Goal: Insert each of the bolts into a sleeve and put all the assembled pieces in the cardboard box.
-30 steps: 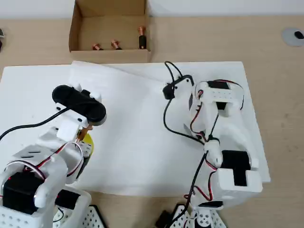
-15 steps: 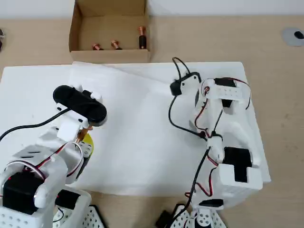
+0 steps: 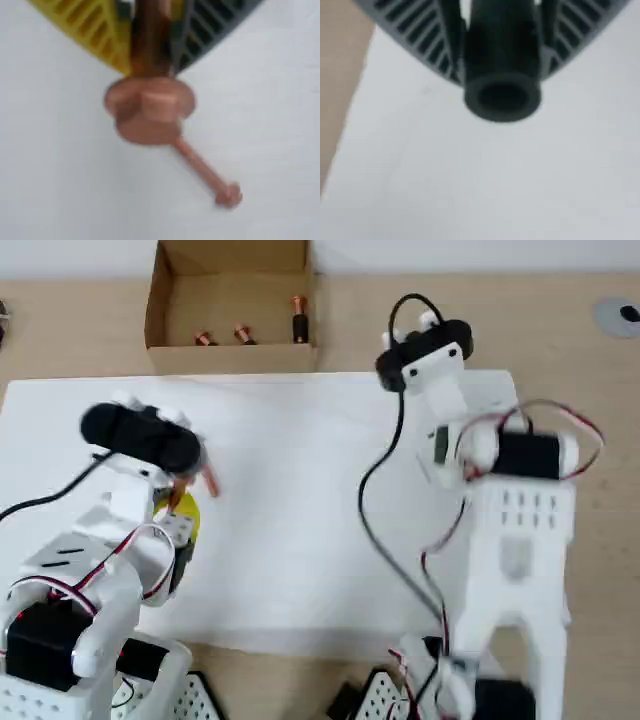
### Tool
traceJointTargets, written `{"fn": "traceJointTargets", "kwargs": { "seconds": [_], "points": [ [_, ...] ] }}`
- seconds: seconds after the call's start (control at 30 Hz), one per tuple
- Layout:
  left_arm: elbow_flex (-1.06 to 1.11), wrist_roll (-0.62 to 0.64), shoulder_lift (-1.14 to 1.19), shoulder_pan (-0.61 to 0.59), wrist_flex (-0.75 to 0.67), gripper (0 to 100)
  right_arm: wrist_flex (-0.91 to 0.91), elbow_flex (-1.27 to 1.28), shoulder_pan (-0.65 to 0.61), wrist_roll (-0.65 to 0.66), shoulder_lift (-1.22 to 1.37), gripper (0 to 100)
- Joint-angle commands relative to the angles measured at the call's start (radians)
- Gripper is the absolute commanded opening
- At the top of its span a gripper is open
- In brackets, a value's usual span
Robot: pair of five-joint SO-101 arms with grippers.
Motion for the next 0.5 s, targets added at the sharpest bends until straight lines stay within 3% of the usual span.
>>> {"fn": "traceJointTargets", "kwargs": {
  "seconds": [0.0, 0.13, 0.27, 0.47],
  "points": [
    [-0.003, 0.086, -0.001, -0.008, -0.089, 1, -0.025, 0.079, -0.074, -0.014, -0.194, 1.2],
    [0.066, 0.129, -0.008, -0.005, -0.213, 1, -0.087, 0.229, -0.125, -0.061, -0.364, 1.2],
    [0.132, 0.15, -0.008, -0.005, -0.292, 1, -0.141, 0.312, -0.157, -0.258, -0.549, 1.2],
    [0.186, 0.207, -0.007, -0.005, -0.431, 1, -0.27, 0.519, -0.352, -0.522, -0.854, 1.2]
  ]
}}
